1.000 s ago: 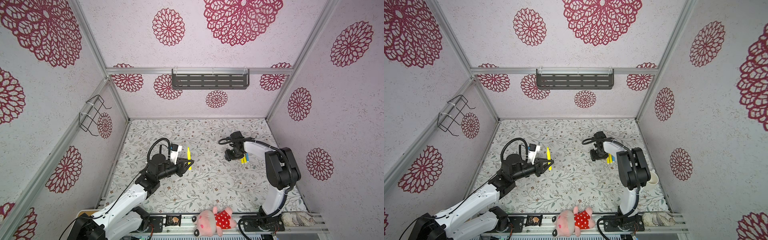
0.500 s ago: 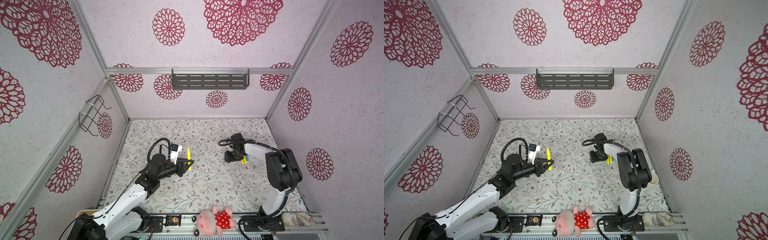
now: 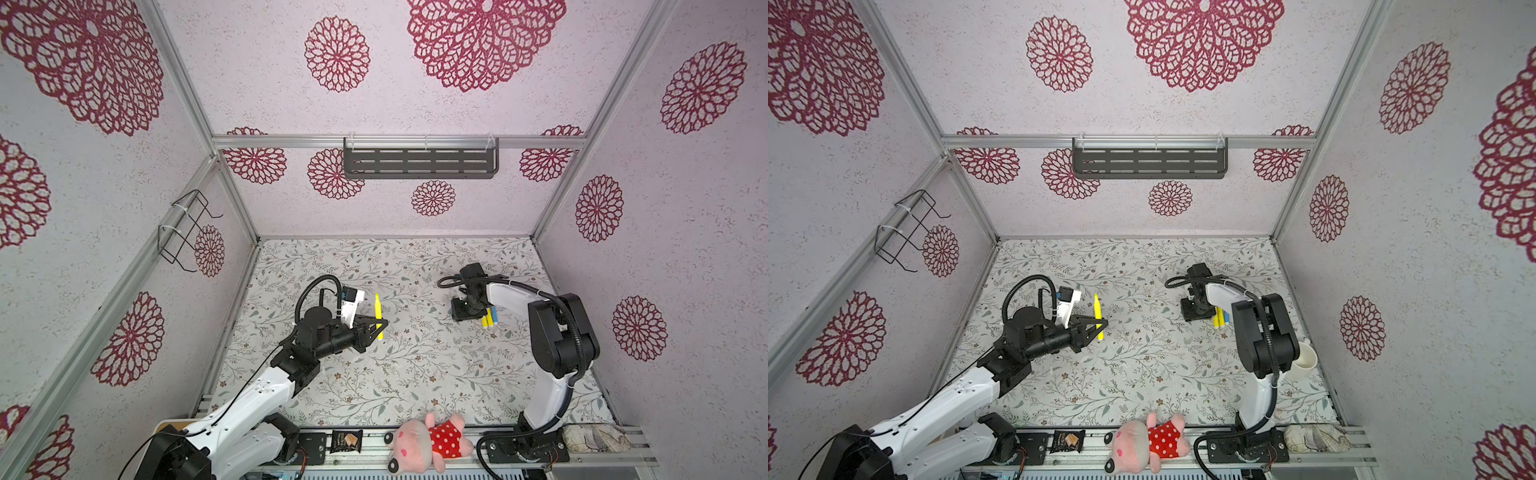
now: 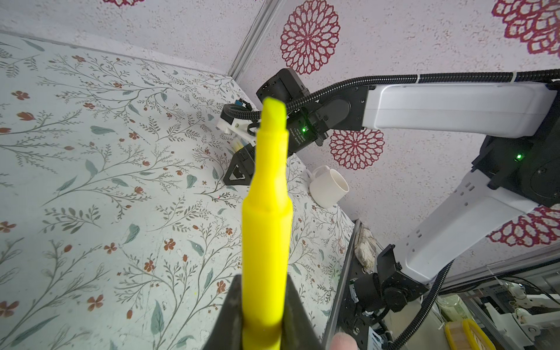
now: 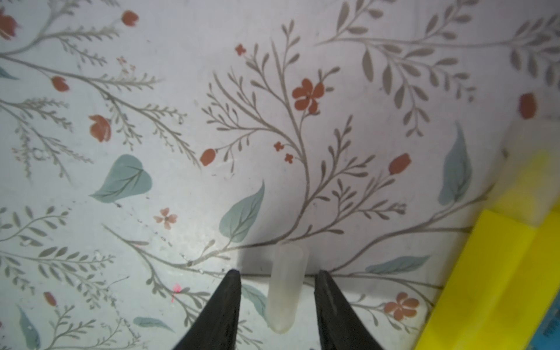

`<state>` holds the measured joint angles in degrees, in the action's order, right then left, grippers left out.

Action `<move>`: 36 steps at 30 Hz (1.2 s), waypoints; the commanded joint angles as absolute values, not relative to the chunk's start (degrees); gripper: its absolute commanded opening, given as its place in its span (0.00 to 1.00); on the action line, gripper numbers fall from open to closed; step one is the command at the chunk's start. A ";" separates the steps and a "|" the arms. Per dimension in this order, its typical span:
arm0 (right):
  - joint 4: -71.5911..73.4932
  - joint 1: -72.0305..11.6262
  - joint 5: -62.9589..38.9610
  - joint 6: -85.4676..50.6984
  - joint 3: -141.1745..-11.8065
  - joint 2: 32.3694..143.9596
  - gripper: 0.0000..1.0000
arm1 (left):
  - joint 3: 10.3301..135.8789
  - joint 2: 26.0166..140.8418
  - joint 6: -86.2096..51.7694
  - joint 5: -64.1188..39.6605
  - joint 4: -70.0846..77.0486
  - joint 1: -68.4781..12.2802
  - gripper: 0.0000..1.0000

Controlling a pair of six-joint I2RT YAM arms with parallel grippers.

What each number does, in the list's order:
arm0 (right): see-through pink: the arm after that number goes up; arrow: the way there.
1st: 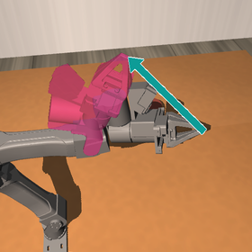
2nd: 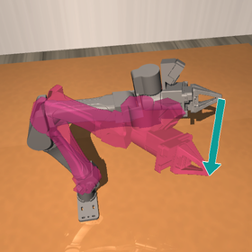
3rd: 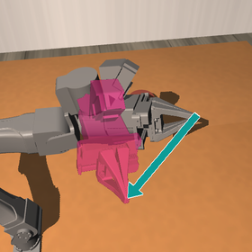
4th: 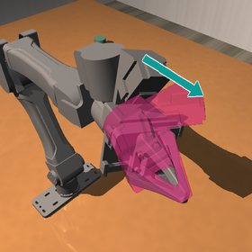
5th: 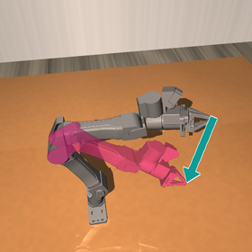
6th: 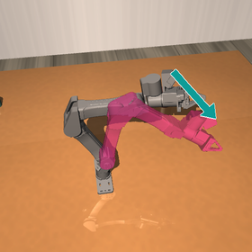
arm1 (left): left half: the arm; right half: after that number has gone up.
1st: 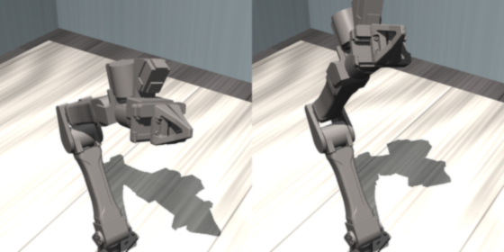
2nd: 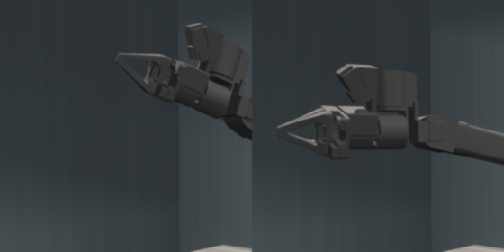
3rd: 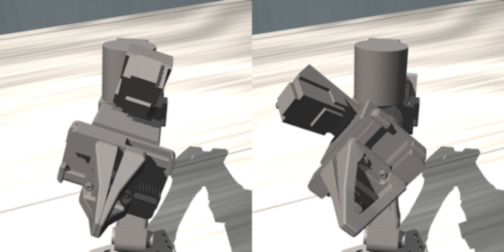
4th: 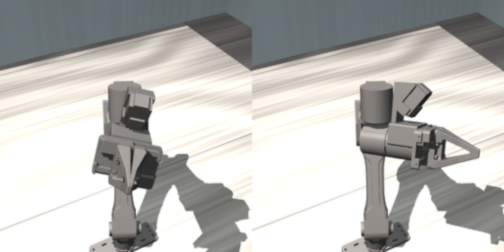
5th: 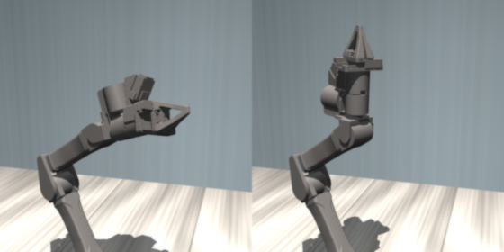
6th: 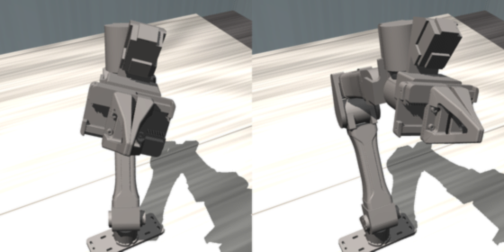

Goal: Insert pens into pen caps
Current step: Pick up the pen cap from the middle-right of the table.

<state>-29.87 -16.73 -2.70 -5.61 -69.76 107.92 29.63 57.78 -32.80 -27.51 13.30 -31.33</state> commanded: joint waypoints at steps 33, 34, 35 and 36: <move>-16.13 -18.24 -18.11 -10.03 -65.30 91.11 0.00 | 31.45 59.45 -33.82 -28.16 15.17 -31.55 0.00; -15.07 -18.28 -19.15 -10.65 -65.23 89.75 0.00 | 31.62 60.11 -33.80 -28.20 15.46 -31.79 0.00; -14.05 -18.28 -19.87 -11.12 -65.07 88.23 0.00 | 31.87 60.55 -33.75 -28.13 15.62 -31.97 0.00; -12.76 -18.28 -21.06 -11.73 -64.74 86.57 0.00 | 32.14 61.21 -33.86 -28.13 15.77 -32.29 0.00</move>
<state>-18.13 -18.04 -15.73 -8.91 -64.90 90.72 30.35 60.05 -33.30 -27.68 13.17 -31.68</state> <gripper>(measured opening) 0.160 0.171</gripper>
